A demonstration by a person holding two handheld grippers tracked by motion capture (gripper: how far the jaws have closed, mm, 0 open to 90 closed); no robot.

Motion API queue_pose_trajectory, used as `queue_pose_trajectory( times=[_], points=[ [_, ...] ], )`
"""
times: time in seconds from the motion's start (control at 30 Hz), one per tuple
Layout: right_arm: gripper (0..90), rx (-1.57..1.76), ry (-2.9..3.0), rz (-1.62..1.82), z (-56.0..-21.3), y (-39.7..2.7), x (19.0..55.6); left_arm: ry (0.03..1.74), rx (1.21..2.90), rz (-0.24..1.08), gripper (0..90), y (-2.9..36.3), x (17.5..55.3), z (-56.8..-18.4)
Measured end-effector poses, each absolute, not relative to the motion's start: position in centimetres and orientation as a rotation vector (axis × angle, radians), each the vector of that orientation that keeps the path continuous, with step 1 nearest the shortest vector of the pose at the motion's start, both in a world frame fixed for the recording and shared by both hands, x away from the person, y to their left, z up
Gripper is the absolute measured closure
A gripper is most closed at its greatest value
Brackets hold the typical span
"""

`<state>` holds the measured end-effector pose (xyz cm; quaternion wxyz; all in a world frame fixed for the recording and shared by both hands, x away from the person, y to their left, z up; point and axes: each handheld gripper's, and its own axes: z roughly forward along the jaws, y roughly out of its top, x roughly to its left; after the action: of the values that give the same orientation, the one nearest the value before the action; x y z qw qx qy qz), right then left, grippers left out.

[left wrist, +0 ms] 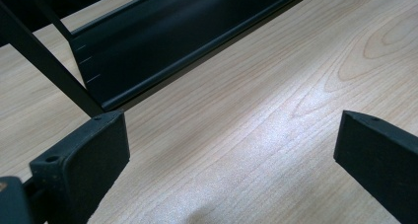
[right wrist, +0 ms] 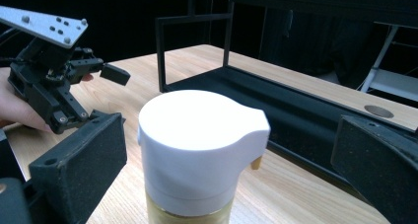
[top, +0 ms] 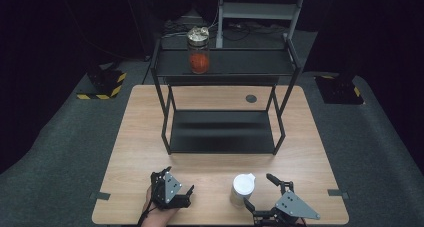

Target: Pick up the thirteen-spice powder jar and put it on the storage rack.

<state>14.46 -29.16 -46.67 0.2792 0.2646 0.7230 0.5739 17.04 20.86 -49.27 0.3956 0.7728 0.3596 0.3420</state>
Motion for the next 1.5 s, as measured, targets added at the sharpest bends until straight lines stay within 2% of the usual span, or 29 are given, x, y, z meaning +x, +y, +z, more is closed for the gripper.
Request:
queue_pose_trajectory(
  times=[0.5,0.73,0.97,1.17,1.5],
  points=[
    [0.0,0.748,2.033,1.544,-47.9,-28.1,15.6,0.910,1.958,0.862,0.7,20.9,17.1,-49.3],
    [3.6,0.751,2.064,1.522,-48.3,-27.9,16.1,0.898,1.969,0.869,0.7,20.8,17.0,-49.2],
    [10.1,0.788,2.082,1.522,-48.5,-27.6,16.4,0.899,1.970,0.868,0.7,20.8,17.1,-49.2],
    [21.4,0.834,2.081,1.566,-48.9,-27.8,17.1,0.900,1.968,0.867,0.7,20.9,17.1,-49.2],
    [27.7,0.829,2.080,1.578,-49.2,-27.4,17.4,0.901,1.967,0.865,0.7,20.9,17.1,-49.2]
  ],
)
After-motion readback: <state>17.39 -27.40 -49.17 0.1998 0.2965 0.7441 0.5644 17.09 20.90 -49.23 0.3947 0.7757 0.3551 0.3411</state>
